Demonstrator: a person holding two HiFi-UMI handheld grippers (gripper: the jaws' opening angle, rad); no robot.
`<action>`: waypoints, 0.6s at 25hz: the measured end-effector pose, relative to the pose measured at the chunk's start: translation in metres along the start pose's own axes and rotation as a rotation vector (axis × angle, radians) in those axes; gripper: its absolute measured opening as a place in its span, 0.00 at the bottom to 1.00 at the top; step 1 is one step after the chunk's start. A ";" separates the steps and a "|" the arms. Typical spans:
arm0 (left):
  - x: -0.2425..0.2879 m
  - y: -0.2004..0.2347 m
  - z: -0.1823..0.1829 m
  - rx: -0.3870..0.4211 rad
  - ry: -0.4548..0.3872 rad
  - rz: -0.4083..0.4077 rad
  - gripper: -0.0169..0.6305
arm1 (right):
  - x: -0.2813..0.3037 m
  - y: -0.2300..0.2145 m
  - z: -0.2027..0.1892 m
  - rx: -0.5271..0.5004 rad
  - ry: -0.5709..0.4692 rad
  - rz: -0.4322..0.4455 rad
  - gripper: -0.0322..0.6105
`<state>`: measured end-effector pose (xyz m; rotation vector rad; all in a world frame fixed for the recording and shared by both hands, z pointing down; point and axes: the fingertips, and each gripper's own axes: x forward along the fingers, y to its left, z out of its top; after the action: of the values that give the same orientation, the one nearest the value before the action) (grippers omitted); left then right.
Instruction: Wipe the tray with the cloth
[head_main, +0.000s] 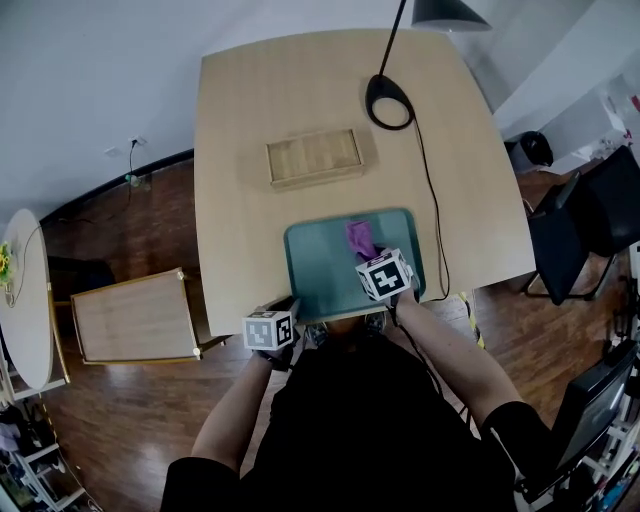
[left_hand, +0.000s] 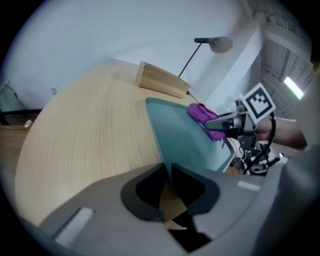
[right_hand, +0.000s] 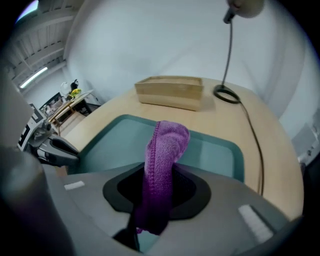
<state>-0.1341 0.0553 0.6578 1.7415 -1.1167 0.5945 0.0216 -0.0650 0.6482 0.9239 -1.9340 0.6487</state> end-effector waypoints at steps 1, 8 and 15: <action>0.002 -0.002 0.000 -0.015 0.001 -0.001 0.13 | -0.005 -0.026 -0.014 0.032 0.010 -0.034 0.22; 0.020 -0.028 0.008 -0.012 0.010 0.033 0.13 | -0.022 -0.126 -0.058 0.089 0.045 -0.147 0.22; 0.035 -0.047 0.018 0.029 0.026 0.016 0.15 | -0.017 -0.148 -0.041 0.160 0.034 -0.207 0.22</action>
<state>-0.0779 0.0304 0.6556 1.7462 -1.1099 0.6443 0.1663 -0.1164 0.6655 1.1878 -1.7462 0.6991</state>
